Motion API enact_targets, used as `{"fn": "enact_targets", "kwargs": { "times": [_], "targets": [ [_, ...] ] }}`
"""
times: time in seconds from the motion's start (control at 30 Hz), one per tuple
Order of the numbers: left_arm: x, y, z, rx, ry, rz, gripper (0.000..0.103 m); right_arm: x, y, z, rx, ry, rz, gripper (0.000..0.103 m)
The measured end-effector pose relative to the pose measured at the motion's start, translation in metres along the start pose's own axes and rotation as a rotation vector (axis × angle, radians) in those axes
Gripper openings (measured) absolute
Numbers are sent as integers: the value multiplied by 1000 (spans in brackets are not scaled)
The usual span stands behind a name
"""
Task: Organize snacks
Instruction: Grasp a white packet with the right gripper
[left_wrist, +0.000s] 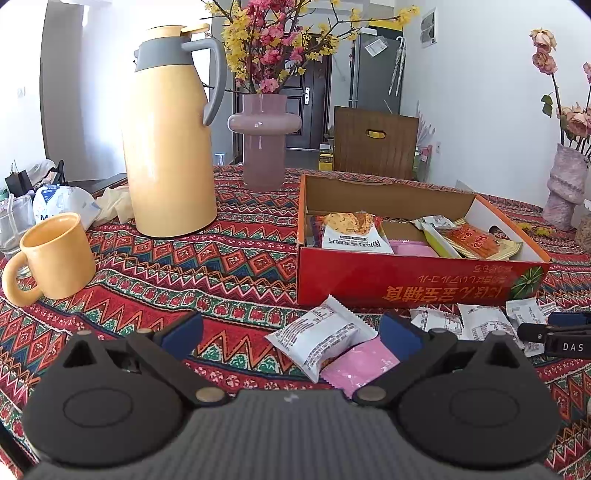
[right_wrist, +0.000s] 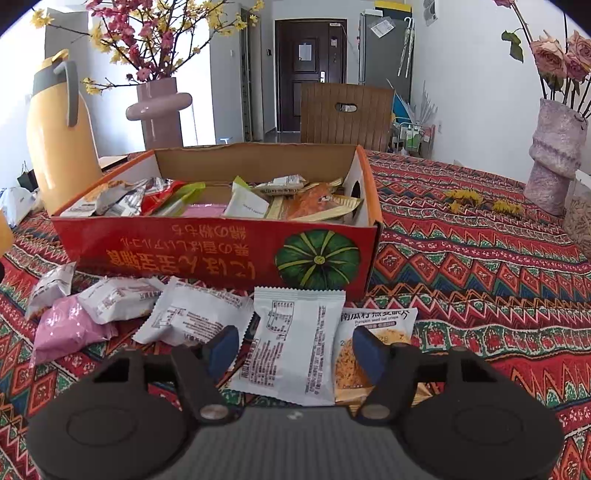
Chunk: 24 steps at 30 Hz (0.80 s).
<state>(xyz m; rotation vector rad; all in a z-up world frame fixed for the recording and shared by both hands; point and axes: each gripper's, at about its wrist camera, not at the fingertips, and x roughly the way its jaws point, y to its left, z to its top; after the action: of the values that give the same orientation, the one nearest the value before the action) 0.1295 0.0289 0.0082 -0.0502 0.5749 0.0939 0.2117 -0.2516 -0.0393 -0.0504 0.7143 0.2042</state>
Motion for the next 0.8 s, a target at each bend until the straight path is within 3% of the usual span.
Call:
{"fn": "enact_targets", "kwargs": {
  "times": [0.07,0.3,0.8],
  "targets": [
    [1,1,0,-2,2,-1,103,4,1,-1,13,12,15,48],
    [3,1,-2,1,11,-5,103,6,8,-6,5,16,49,42],
    [10,-4,-5,11,35,-1,103,4,1,-10,54,-15,50,42]
  ]
}}
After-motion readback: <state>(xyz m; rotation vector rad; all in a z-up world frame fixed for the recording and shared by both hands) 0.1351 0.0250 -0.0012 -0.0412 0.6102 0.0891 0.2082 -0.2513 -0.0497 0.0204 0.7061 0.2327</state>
